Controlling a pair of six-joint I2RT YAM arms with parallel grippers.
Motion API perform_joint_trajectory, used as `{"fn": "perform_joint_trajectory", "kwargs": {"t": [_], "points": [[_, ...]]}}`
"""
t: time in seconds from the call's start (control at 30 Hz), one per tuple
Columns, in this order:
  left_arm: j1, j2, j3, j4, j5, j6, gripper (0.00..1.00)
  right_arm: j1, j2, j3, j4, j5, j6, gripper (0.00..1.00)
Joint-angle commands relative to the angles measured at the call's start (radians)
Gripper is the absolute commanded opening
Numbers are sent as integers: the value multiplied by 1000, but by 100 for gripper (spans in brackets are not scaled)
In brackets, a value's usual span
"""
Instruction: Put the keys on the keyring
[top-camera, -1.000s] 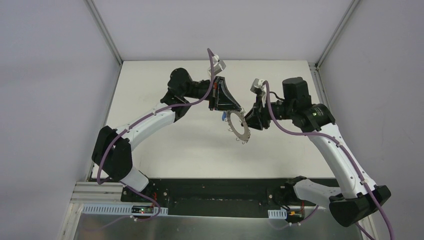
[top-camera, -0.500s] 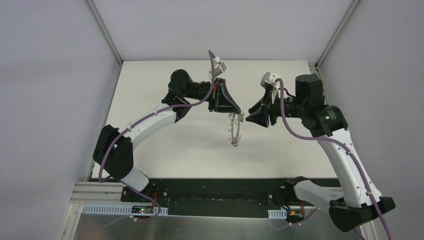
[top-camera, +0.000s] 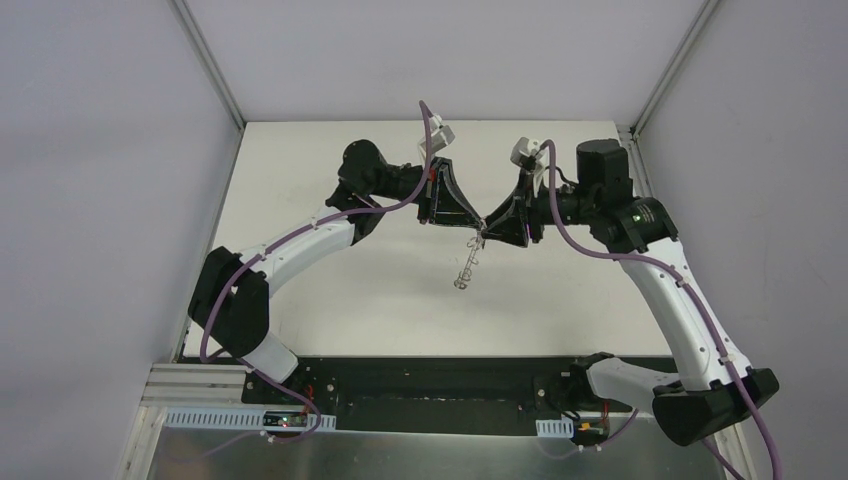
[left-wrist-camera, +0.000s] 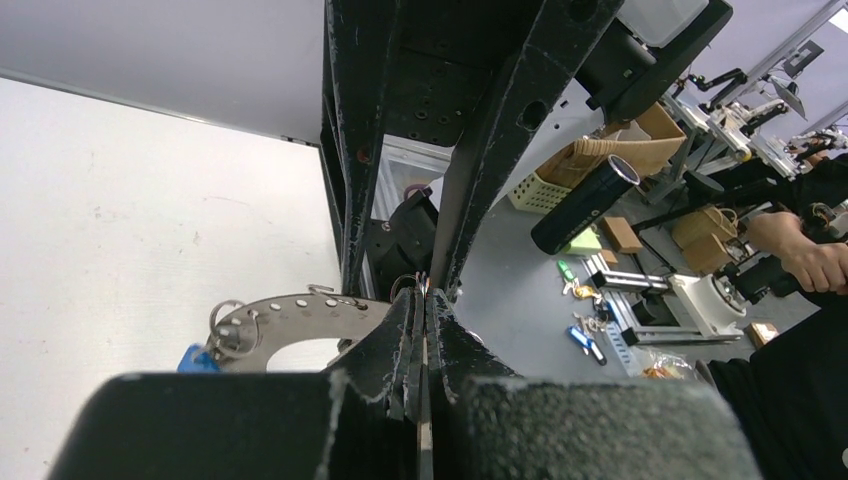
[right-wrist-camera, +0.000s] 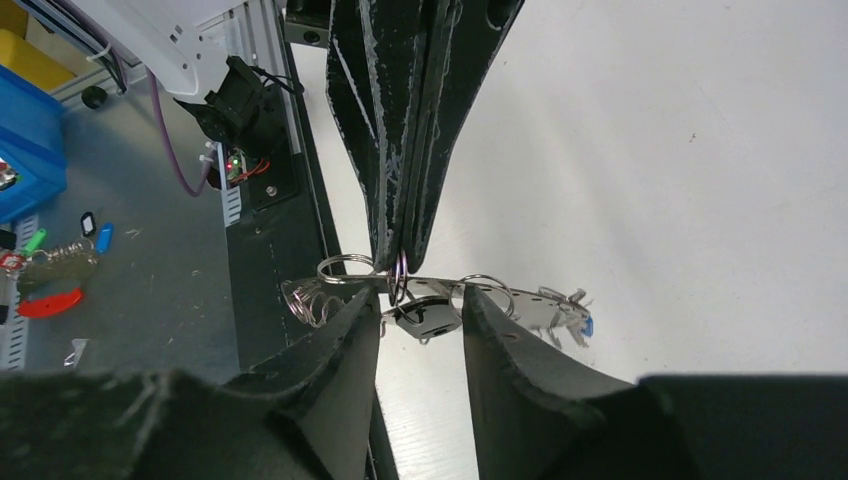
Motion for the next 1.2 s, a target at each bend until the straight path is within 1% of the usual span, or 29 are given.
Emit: {"fn": "perform_joint_trajectory", "kwargs": {"t": [0.0, 0.23, 0.37, 0.5, 0.57, 0.6, 0.67, 0.77, 0.83, 0.87, 0.93, 1.17], "points": [[6, -3, 1, 91, 13, -23, 0, 6, 7, 34, 50, -54, 22, 35], [6, 9, 4, 116, 10, -42, 0, 8, 9, 28, 52, -74, 24, 8], [7, 17, 7, 115, 13, -37, 0, 8, 2, 32, 38, -70, 8, 0], [11, 27, 24, 102, 48, -19, 0, 25, 10, 78, -46, 1, -50, 0], [16, 24, 30, 73, 55, 12, 5, 47, 24, 96, -96, 46, -76, 0], [18, 20, 37, 42, 58, 42, 9, 60, 33, 103, -120, 63, -88, 0], [19, -1, 57, -117, 51, 154, 16, 81, 53, 112, -158, 93, -103, 0], [15, -40, 97, -434, 8, 406, 25, 106, 80, 117, -186, 119, -112, 0], [10, -55, 135, -665, -21, 601, 28, 118, 93, 122, -192, 125, -111, 0], [7, -58, 152, -748, -31, 667, 29, 121, 97, 124, -192, 125, -111, 0], [1, -61, 166, -826, -44, 740, 30, 126, 103, 129, -191, 125, -110, 0], [-17, -66, 179, -939, -61, 847, 29, 134, 120, 130, -184, 119, -103, 0]]}}
